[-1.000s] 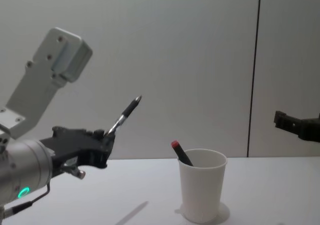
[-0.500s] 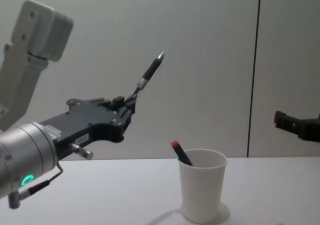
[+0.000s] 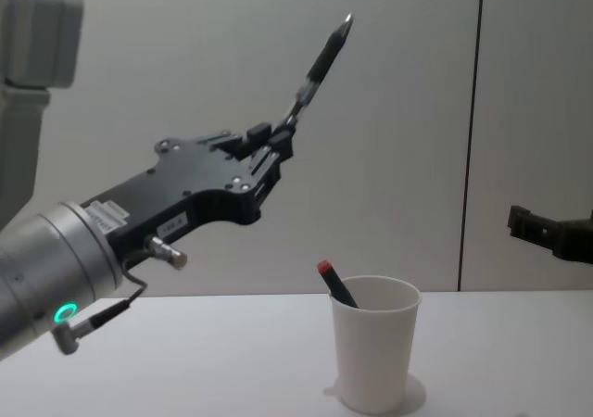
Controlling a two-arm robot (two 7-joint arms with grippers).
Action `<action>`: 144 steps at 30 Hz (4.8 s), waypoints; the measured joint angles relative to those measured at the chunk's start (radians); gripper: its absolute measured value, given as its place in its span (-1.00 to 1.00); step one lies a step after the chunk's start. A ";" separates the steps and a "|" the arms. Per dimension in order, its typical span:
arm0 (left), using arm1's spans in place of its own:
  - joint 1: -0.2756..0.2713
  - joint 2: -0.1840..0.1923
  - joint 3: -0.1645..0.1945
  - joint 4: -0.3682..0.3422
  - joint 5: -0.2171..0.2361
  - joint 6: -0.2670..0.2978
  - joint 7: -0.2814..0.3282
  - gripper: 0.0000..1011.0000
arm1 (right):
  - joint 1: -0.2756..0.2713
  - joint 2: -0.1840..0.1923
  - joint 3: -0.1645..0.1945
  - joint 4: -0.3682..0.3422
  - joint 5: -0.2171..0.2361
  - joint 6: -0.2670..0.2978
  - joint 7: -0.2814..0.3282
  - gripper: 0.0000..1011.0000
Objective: Place the pen into the pen holder.
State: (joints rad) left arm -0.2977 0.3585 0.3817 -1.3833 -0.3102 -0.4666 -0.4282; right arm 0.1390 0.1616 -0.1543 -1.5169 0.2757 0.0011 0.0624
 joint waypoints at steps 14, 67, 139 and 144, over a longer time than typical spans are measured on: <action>-0.081 -0.047 0.004 0.132 -0.163 -0.185 -0.271 -0.65 | 0.000 0.000 0.000 0.000 0.000 0.000 0.000 0.98; -0.132 -0.079 0.008 0.212 -0.263 -0.287 -0.431 -0.65 | -0.101 0.174 0.079 -0.216 0.378 -0.072 0.658 0.98; -0.132 -0.079 0.008 0.213 -0.264 -0.288 -0.433 -0.65 | 0.088 -0.016 -0.110 -0.238 0.193 0.080 0.461 0.05; -0.132 -0.079 0.008 0.213 -0.264 -0.288 -0.433 -0.65 | 0.089 -0.016 -0.115 -0.239 0.193 0.080 0.464 -0.24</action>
State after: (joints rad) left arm -0.4298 0.2798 0.3899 -1.1699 -0.5742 -0.7548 -0.8615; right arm 0.2280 0.1454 -0.2694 -1.7558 0.4690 0.0813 0.5262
